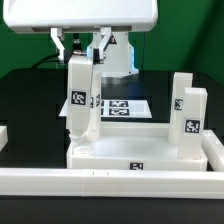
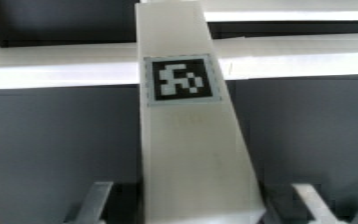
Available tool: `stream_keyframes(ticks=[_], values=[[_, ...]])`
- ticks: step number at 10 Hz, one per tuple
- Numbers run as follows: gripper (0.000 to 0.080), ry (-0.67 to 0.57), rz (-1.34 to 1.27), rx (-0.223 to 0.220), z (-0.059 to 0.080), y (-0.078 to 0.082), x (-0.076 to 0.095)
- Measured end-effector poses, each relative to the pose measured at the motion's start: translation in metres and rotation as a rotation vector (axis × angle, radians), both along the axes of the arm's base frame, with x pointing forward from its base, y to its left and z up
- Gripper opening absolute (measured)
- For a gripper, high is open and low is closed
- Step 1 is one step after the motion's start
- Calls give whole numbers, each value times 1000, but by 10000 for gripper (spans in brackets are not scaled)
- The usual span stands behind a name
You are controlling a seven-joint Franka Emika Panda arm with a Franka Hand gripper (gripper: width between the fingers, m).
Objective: Assemble desk
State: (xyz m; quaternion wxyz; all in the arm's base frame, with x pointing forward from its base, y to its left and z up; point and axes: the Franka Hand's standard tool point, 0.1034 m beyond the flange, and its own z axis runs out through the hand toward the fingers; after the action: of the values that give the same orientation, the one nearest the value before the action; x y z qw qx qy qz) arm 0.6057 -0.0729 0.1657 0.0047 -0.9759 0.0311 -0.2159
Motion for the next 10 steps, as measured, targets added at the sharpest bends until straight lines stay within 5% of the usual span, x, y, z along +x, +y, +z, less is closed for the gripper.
stream_keyframes(ticks=[10], values=[[292,-8,-40,19,-4,0,1]])
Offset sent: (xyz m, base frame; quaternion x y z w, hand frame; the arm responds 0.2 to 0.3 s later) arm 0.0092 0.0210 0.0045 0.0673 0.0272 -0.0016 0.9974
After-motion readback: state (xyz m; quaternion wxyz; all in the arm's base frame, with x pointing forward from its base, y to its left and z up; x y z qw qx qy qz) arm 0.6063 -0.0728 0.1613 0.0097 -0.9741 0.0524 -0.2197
